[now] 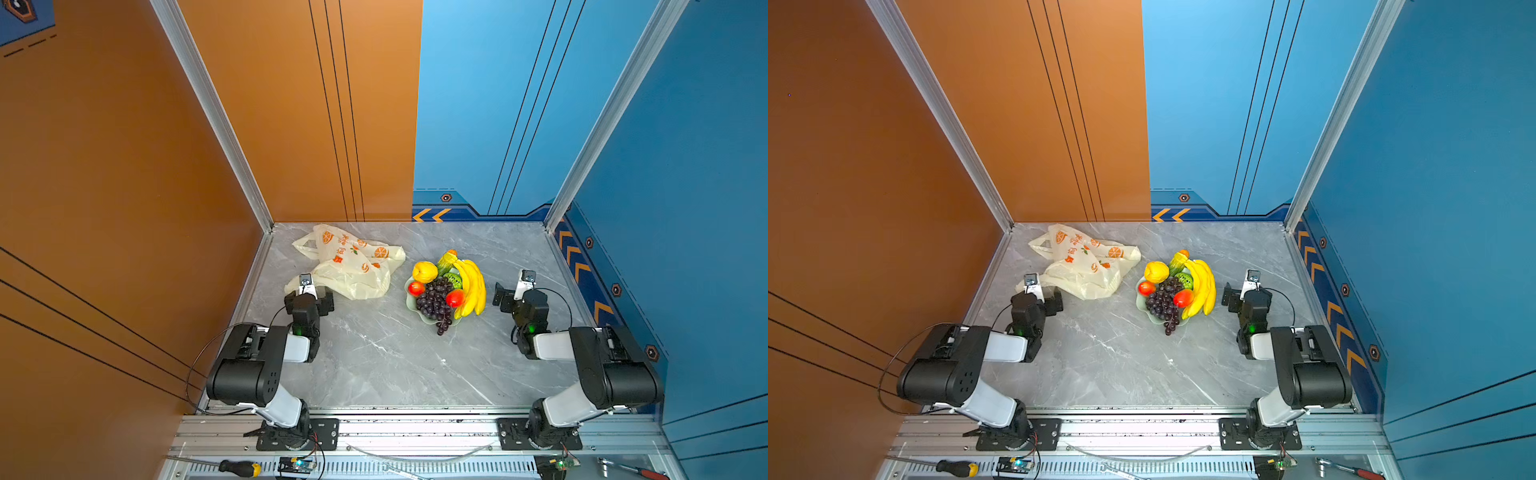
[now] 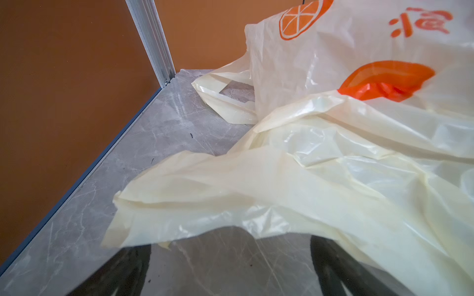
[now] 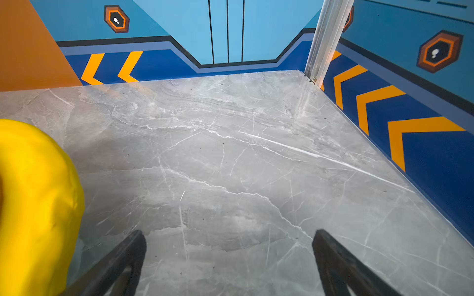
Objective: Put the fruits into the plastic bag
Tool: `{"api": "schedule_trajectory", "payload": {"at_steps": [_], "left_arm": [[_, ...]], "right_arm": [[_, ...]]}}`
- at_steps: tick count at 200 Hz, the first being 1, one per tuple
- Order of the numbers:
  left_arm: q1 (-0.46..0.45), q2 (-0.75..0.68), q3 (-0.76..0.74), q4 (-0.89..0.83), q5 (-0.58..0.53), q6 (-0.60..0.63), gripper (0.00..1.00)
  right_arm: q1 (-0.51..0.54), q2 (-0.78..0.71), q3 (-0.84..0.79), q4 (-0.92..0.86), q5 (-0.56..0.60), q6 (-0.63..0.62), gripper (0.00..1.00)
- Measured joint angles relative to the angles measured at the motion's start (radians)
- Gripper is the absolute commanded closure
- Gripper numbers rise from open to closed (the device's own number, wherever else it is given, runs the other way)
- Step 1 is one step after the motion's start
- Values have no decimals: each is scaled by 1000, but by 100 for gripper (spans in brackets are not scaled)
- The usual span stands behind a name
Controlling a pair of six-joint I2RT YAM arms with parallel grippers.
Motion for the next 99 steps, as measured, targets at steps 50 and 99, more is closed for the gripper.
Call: {"api": "schedule_trajectory", "payload": {"at_steps": [50,99], "left_arm": [[0,0,0,-4,0,2,2],[0,0,0,-8,0,3,2]], "right_arm": [[0,0,0,0,0,0,0],[0,0,0,0,0,0,0]]}}
